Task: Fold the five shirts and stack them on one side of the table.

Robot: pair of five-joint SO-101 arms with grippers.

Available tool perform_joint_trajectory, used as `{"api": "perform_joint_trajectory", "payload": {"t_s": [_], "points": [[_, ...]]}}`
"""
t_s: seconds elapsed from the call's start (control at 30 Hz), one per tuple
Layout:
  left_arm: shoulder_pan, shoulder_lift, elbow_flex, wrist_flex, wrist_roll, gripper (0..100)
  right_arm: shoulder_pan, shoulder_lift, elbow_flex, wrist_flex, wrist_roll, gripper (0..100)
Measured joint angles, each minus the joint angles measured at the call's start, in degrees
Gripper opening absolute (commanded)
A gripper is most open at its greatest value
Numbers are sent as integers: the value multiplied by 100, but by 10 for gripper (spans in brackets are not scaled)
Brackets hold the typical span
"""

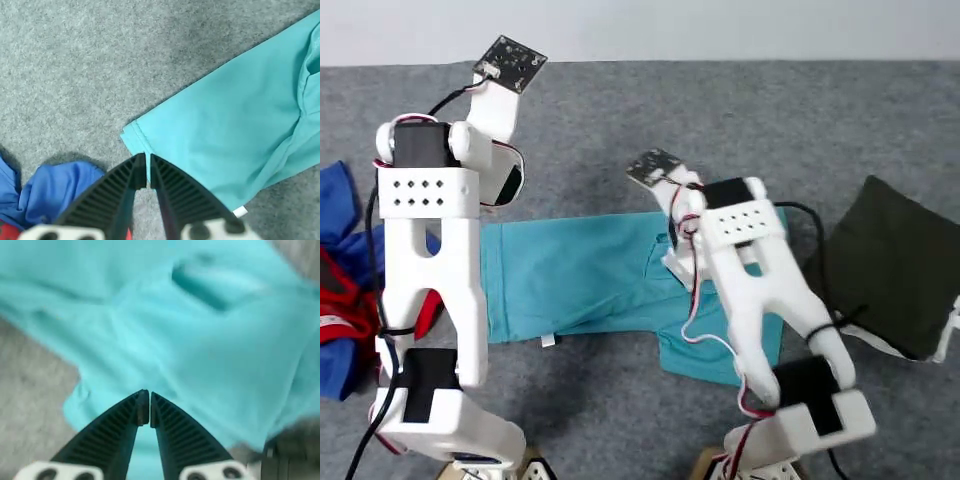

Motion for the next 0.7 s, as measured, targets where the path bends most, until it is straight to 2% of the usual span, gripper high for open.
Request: {"api": "perform_joint_trajectory", "payload": {"t_s": [0.17,0.33,0.7], "points": [[0,0,0,0,0,22,-176,985,-475,-510,-255,9],[0,0,0,0,0,22,-193,1934,-932,-554,-378,9],[0,0,0,0,0,22,-193,2180,-1037,1020,-273,9]]}}
